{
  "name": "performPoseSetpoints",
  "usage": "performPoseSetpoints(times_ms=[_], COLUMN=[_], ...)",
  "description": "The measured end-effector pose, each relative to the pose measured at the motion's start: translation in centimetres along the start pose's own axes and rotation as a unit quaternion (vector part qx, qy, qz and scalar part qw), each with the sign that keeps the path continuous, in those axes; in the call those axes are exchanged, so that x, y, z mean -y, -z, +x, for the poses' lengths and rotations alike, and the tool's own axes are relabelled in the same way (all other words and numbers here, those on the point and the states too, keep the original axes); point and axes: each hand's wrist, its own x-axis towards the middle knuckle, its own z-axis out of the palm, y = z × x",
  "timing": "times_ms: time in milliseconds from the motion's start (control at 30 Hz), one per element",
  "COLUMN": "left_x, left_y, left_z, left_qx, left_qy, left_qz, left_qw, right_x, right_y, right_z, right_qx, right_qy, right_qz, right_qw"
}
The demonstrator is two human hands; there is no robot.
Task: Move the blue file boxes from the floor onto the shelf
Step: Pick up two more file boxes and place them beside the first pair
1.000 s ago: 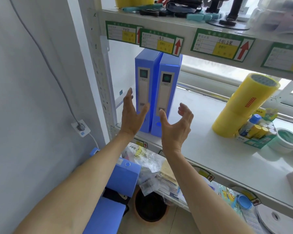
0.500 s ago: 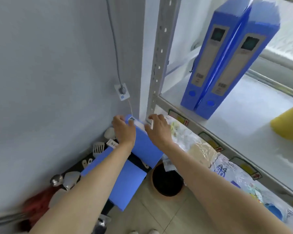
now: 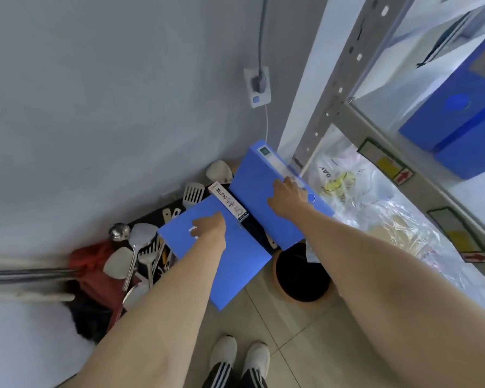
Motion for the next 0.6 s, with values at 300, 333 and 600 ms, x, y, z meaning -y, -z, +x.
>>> performPoseSetpoints(times_ms=[300, 333, 600], left_x=[9.7, 10.0, 12.4], left_y=[1.2, 1.5, 1.1], left_z=[7.8, 8.0, 13.4], left_qx=[-0.066, -0.074, 0.005], left_qy=[0.073, 0.078, 0.066], left_qz=[-0.064, -0.065, -0.121], left_qw=[0.993, 0.992, 0.99], right_x=[-2.7, -2.9, -3.7], right_y=[-2.9, -3.2, -5.0], right_z=[6.4, 7.0, 8.7], right_qx=[-0.006, -0.002, -0.051], right_qy=[-0.174, -0.178, -0.16], right_qz=[-0.04, -0.041, 0.0], right_qw=[0.984, 0.983, 0.986])
